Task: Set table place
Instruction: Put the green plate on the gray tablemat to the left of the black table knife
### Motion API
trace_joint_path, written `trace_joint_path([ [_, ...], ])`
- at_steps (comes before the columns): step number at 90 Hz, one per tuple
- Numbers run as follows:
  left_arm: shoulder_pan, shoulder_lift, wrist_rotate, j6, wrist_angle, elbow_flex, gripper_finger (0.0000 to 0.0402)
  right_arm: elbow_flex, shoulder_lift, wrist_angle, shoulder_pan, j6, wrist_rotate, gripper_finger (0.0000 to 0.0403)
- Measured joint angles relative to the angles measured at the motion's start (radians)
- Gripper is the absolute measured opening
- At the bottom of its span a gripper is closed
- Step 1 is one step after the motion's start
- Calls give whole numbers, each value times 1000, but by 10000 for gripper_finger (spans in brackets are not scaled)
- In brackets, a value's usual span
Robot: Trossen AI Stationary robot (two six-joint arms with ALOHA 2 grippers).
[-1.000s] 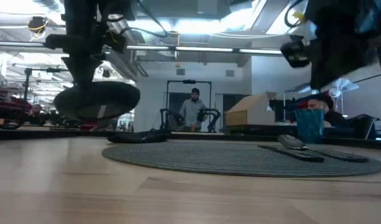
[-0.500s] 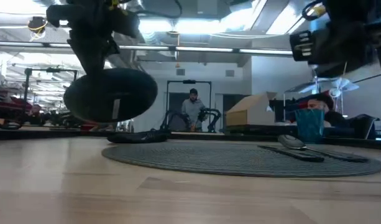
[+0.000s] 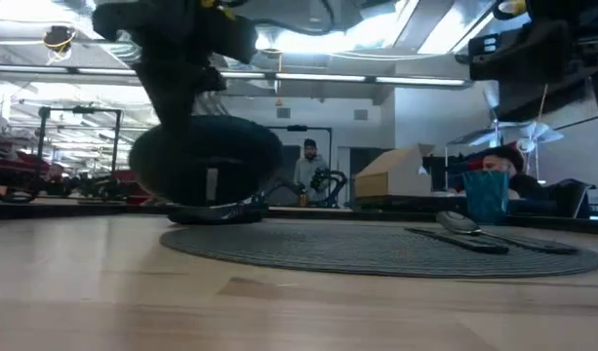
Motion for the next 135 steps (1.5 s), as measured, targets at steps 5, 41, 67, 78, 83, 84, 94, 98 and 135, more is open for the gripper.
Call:
trace_joint_path([
  [5, -2, 25, -1, 9, 3, 31, 0, 0, 0, -9, 0, 0, 7, 0],
  [41, -52, 136, -1, 66, 71, 188, 0, 0, 1, -6, 0, -4, 8, 0],
  [67, -79, 191, -33, 76, 117, 208, 0, 0, 1, -4, 1, -4, 26, 0],
  [78, -79, 213, -39, 79, 130, 208, 0, 0, 1, -5, 1, -4, 26, 0],
  [83, -82, 222, -39, 79, 155, 208, 0, 0, 1, -4, 1, -4, 26, 0],
  [84, -82, 223, -38, 80, 158, 208, 0, 0, 1, -4, 1, -4, 26, 0],
  [94, -84, 241, -38, 85, 169, 209, 0, 0, 1, -6, 1, -4, 26, 0],
  [98, -84, 254, -38, 91, 169, 209, 0, 0, 1, -9, 1, -4, 26, 0],
  [135, -87, 287, -28, 96, 243, 209, 0, 0, 1, -22, 1, 1, 26, 0],
])
